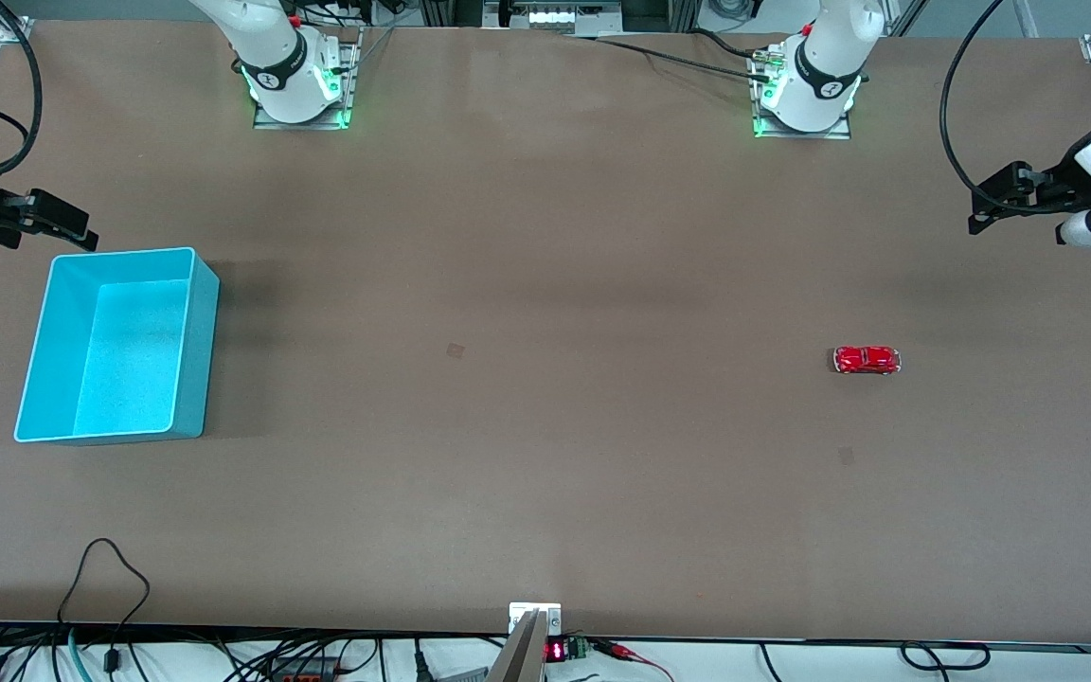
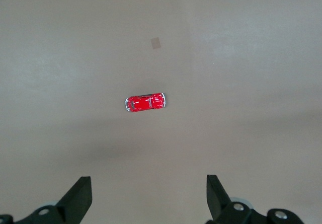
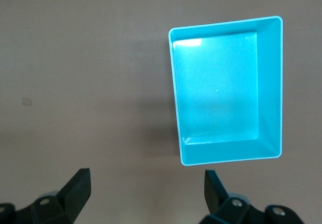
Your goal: Wind red beetle toy and store in blue box
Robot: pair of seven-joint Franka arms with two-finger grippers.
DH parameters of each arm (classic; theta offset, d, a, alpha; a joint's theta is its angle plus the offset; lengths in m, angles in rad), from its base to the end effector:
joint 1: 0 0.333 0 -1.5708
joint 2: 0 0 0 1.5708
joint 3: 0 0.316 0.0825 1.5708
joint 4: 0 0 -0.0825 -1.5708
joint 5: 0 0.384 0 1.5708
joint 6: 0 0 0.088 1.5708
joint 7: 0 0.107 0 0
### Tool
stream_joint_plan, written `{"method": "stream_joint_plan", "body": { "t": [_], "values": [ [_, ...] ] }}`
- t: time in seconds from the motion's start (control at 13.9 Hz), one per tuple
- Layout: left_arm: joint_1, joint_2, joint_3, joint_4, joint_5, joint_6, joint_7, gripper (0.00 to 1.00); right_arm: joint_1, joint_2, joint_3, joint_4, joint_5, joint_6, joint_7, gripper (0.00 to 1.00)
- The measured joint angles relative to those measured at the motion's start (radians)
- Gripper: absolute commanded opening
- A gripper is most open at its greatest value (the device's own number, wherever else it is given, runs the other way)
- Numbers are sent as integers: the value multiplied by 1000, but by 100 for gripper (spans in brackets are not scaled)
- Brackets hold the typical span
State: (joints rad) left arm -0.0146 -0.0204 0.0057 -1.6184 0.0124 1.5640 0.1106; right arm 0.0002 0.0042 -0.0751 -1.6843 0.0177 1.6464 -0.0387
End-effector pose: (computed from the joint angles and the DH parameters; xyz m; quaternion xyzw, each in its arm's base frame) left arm 0.5464 -0.0035 0.6127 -0.9980 0.0598 0.0173 0.0053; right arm 0.5568 -0.0399 0.5749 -0.9996 0.0190 0.0205 0.0098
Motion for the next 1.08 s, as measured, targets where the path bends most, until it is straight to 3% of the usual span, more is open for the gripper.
{"method": "stream_joint_plan", "body": {
  "t": [0.65, 1.08],
  "values": [
    [-1, 2, 0, 0, 0, -5, 0, 100, 0, 0, 0, 0, 0, 0, 0, 100],
    [-17, 23, -19, 0, 0, -169, 1, 100, 0, 0, -3, 0, 0, 0, 0, 100]
  ]
}}
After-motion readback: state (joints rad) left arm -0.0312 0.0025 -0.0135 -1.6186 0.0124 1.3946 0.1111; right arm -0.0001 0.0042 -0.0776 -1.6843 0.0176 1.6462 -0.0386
